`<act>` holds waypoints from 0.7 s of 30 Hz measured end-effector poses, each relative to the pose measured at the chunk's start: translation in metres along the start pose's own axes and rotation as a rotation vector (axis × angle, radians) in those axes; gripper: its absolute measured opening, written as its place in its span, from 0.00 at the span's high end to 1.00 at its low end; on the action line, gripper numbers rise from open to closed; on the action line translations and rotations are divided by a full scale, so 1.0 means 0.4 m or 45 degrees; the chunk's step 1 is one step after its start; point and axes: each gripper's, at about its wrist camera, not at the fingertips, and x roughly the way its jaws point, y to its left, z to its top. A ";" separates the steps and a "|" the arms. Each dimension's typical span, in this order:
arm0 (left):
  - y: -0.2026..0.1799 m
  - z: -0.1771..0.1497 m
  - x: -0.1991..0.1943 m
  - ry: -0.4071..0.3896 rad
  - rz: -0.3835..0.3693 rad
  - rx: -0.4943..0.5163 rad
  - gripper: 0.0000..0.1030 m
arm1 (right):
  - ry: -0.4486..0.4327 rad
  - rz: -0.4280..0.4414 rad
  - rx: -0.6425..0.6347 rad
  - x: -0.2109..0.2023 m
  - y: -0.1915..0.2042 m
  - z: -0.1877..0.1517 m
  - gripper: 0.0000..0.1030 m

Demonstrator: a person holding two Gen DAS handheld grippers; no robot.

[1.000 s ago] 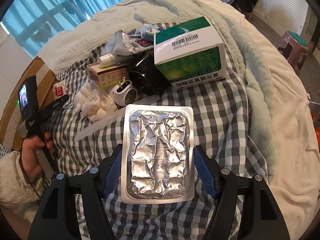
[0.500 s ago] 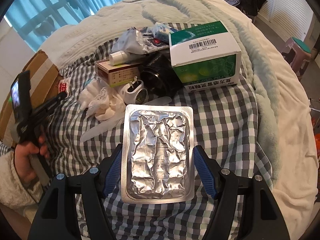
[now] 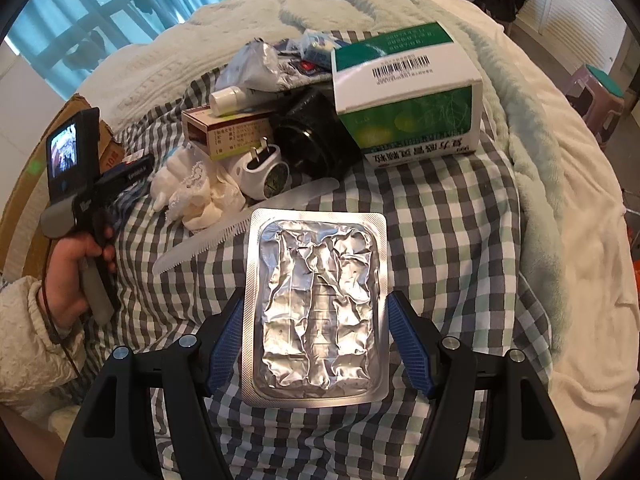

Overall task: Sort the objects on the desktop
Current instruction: 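Grasp the red-and-white sachet with the left gripper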

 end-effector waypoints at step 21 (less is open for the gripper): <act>0.031 -0.066 -0.244 -0.036 -0.494 0.010 0.94 | -0.076 0.007 -0.078 -0.052 0.097 0.019 0.34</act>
